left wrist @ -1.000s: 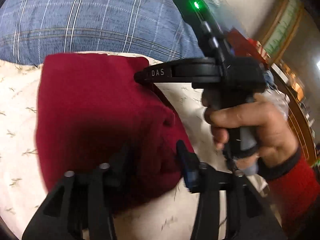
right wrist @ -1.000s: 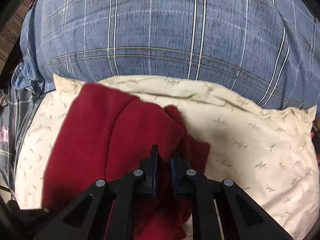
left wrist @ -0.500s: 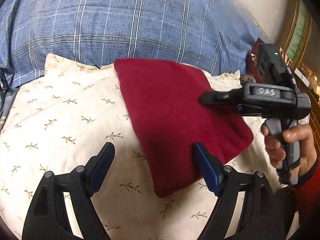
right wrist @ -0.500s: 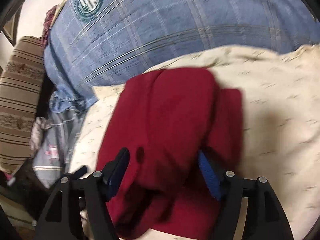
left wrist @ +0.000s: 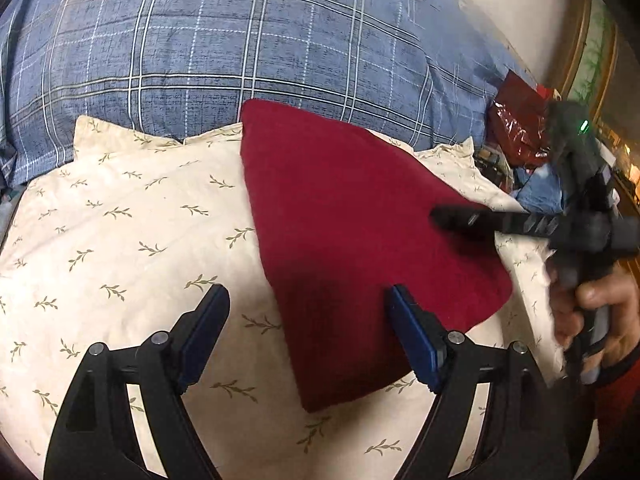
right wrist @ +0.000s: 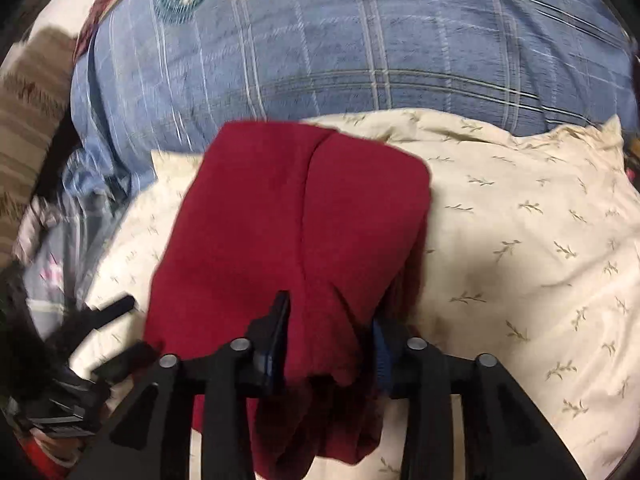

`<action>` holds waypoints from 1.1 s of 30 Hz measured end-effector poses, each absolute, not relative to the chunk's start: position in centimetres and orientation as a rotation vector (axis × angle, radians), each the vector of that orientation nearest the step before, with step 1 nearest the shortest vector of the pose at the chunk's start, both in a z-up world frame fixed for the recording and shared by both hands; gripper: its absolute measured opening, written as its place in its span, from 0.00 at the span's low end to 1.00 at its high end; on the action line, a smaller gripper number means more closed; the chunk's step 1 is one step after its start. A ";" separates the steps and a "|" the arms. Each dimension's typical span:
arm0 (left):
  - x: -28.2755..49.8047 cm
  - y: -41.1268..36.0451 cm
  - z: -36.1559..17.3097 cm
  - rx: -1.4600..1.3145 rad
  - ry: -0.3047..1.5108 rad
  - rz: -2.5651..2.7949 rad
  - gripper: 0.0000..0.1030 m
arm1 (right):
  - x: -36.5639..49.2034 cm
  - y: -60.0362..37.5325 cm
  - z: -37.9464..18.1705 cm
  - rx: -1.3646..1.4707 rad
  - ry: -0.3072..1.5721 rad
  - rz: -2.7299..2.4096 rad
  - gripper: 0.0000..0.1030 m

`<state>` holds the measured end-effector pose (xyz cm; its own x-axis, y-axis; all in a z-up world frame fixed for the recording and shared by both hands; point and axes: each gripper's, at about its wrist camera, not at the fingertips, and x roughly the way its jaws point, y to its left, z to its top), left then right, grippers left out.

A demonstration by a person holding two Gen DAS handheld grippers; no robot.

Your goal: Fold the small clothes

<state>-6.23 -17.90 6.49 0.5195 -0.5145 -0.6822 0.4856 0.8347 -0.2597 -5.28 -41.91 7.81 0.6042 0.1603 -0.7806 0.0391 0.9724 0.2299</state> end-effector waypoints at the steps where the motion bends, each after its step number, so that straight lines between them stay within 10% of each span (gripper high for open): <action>1: -6.3 -18.0 6.4 -0.027 0.827 -0.596 0.79 | -5.7 -42.2 8.7 0.237 0.887 0.044 0.50; 10: -5.0 -18.8 5.1 -0.016 0.870 -0.570 0.80 | -1.0 -38.9 7.8 0.038 0.901 0.054 0.32; 33: -4.8 -18.9 4.5 0.002 0.878 -0.561 0.81 | -7.6 -39.7 6.2 0.057 0.932 0.022 0.40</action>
<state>-4.85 -18.91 4.50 0.5043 -0.4639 -0.7283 0.4656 0.8564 -0.2231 -7.57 -39.66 6.16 0.5963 0.0437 -0.8016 0.0054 0.9983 0.0584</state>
